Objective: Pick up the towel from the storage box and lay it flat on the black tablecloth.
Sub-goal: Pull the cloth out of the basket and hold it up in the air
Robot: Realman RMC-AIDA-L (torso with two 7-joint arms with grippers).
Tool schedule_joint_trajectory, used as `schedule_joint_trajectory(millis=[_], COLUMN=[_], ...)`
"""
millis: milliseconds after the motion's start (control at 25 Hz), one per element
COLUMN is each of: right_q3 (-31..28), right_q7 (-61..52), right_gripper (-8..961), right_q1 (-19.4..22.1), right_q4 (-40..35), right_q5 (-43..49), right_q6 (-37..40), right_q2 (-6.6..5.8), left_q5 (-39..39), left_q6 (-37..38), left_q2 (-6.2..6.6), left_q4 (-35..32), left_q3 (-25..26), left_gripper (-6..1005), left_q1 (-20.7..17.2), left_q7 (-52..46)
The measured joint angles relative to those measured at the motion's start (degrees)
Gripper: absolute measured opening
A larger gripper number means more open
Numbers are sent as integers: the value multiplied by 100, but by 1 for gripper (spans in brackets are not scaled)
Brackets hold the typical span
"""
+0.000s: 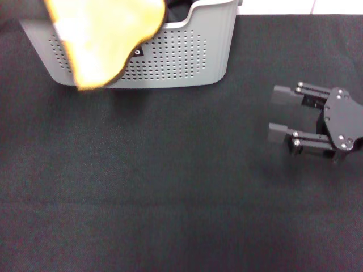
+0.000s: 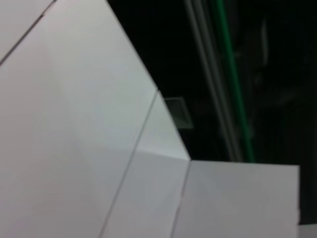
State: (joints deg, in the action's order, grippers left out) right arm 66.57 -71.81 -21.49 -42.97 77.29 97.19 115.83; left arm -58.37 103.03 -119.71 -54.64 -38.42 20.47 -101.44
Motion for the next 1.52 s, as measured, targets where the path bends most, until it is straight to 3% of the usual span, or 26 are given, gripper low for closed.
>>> schedule_joint_trajectory(millis=[200, 720, 960, 1320, 1520], right_q3=[217, 1931, 2160, 3338, 4420], right_q7=[251, 1222, 1447, 2286, 3501], right_gripper=[738, 736, 735, 733, 732], right_q1=[-75, -706, -702, -728, -733], right_q4=[8, -6, 42, 296, 105], right_q5=[-450, -1800, -1966, -2995, -4113], right_q6=[-6, -481, -830, -2028, -2848], right_q2=[28, 36, 35, 36, 36], left_q5=[620, 1299, 1564, 2443, 2742], left_q6=[196, 129, 122, 89, -193], left_q2=[-14, -43, -47, -47, -48], left_q4=[-302, -96, 38, 287, 308], left_q3=[-444, -1520, -1560, -2062, -2466], left_gripper=[21, 18, 19, 19, 19], left_q1=[-181, -242, -232, -33, 59], left_q7=[-281, 268, 293, 573, 715])
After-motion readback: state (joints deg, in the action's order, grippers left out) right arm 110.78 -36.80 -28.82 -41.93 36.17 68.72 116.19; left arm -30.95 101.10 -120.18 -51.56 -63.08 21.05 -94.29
